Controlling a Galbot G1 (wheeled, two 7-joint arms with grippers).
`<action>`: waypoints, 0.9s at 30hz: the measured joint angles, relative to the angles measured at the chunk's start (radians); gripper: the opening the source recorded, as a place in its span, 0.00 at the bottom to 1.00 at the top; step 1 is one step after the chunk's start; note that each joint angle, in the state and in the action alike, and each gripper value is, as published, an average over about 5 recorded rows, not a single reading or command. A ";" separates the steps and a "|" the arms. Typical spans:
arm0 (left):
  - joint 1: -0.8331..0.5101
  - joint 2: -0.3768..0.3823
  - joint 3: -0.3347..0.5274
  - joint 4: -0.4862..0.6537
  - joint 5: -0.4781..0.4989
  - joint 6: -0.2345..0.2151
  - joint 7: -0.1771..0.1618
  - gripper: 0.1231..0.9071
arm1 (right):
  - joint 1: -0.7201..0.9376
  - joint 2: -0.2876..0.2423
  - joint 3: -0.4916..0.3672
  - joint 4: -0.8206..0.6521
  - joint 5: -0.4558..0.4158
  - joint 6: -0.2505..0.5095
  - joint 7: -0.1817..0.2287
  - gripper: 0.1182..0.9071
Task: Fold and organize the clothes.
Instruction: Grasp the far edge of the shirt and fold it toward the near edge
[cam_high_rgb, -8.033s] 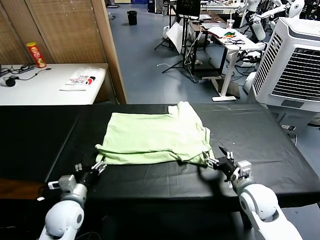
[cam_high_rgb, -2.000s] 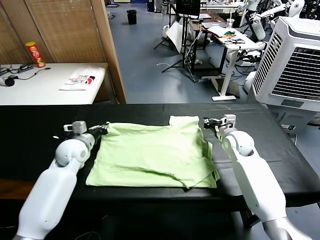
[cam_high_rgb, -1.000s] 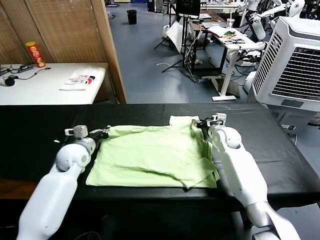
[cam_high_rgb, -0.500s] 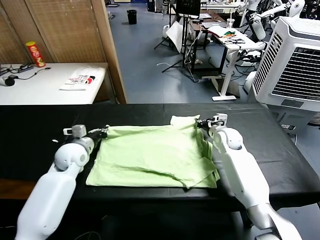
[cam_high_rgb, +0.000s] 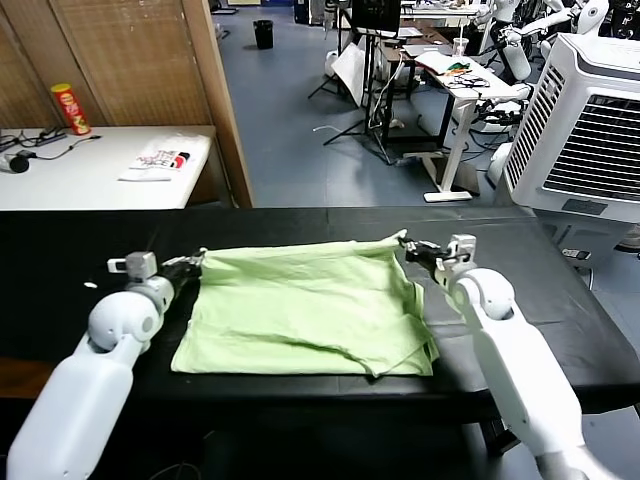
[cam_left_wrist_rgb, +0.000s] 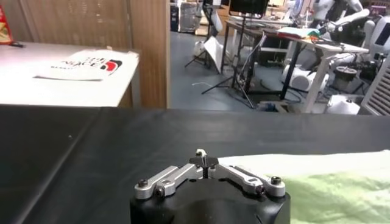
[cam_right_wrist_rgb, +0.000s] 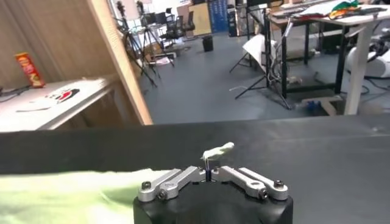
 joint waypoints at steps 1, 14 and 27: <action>0.014 0.006 -0.006 -0.012 -0.001 -0.001 0.000 0.01 | -0.016 -0.013 0.002 0.021 0.001 -0.004 0.005 0.01; 0.207 0.067 -0.074 -0.186 -0.006 0.013 -0.038 0.01 | -0.208 -0.132 0.027 0.275 0.004 -0.086 0.077 0.01; 0.325 0.081 -0.105 -0.310 0.003 0.044 -0.083 0.01 | -0.325 -0.173 0.054 0.411 -0.014 -0.170 0.106 0.01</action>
